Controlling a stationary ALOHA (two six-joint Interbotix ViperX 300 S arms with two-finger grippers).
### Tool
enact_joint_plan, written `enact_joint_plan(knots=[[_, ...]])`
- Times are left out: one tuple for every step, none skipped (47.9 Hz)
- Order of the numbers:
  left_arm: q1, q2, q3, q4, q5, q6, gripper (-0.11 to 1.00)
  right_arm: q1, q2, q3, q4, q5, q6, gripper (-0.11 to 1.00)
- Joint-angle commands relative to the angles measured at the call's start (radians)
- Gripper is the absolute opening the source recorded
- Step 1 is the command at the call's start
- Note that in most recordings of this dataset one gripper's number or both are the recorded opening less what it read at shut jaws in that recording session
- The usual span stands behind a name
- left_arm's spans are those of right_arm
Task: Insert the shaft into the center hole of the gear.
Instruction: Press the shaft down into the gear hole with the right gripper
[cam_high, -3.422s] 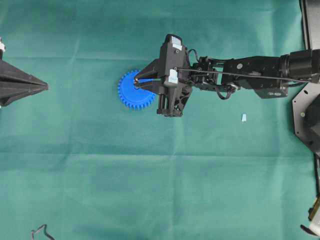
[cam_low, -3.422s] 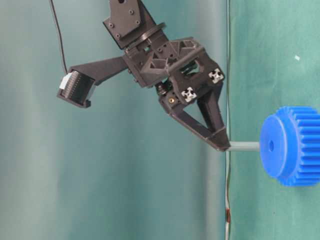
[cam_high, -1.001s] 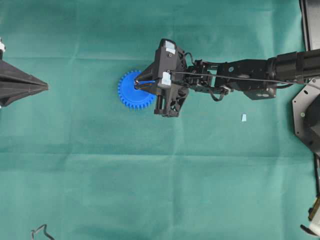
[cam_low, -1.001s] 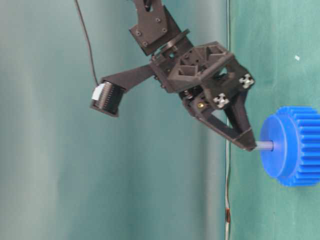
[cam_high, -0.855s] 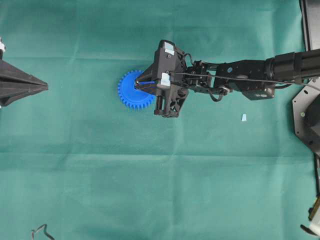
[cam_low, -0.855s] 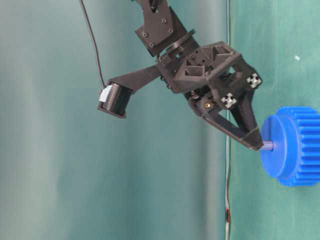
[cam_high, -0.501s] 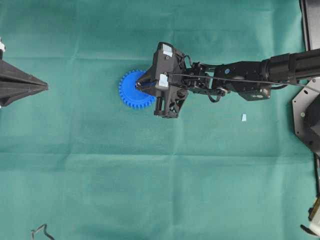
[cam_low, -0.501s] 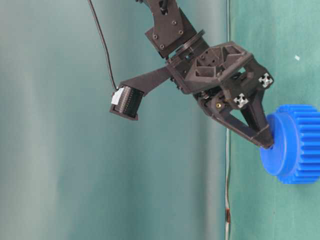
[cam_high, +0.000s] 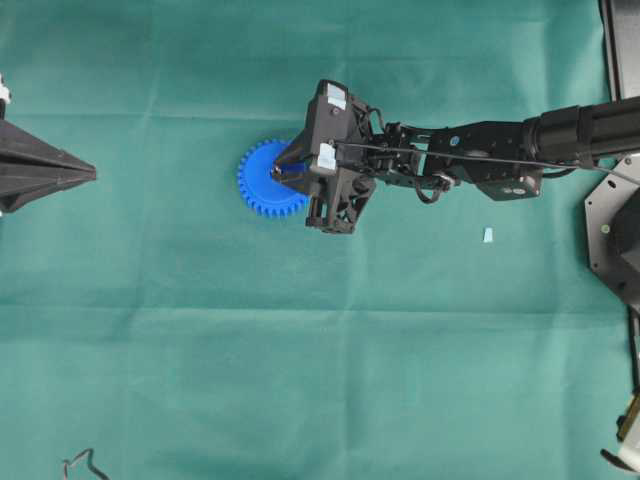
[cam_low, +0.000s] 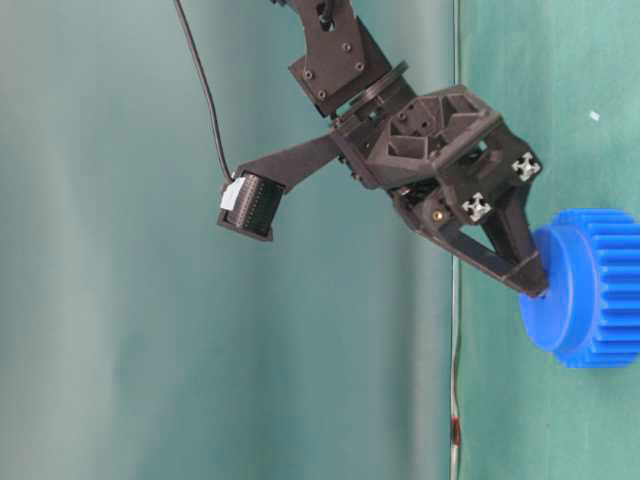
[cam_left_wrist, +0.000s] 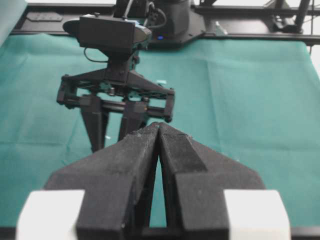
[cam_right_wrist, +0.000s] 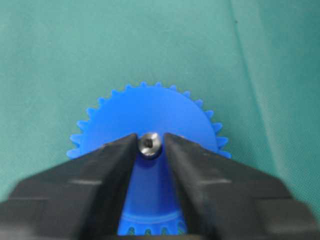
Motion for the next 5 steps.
enact_joint_plan(knots=[[0.000, 0.005, -0.023, 0.003, -0.005, 0.000, 0.00, -0.002, -0.018, -0.015, 0.005, -0.014, 0.002, 0.63], [0.000, 0.006, -0.023, 0.003, -0.005, 0.000, 0.00, -0.002, -0.020, -0.015, 0.003, -0.014, 0.002, 0.70], [0.000, 0.005, -0.023, 0.002, -0.005, 0.000, 0.00, -0.002, -0.021, -0.015, 0.003, -0.015, 0.002, 0.76], [0.000, 0.005, -0.023, 0.003, -0.005, 0.000, 0.00, -0.002, -0.025, -0.015, 0.003, -0.015, 0.000, 0.82], [0.000, 0.005, -0.023, 0.003, -0.005, 0.000, 0.00, -0.002, -0.028, -0.017, 0.005, -0.012, 0.000, 0.86]])
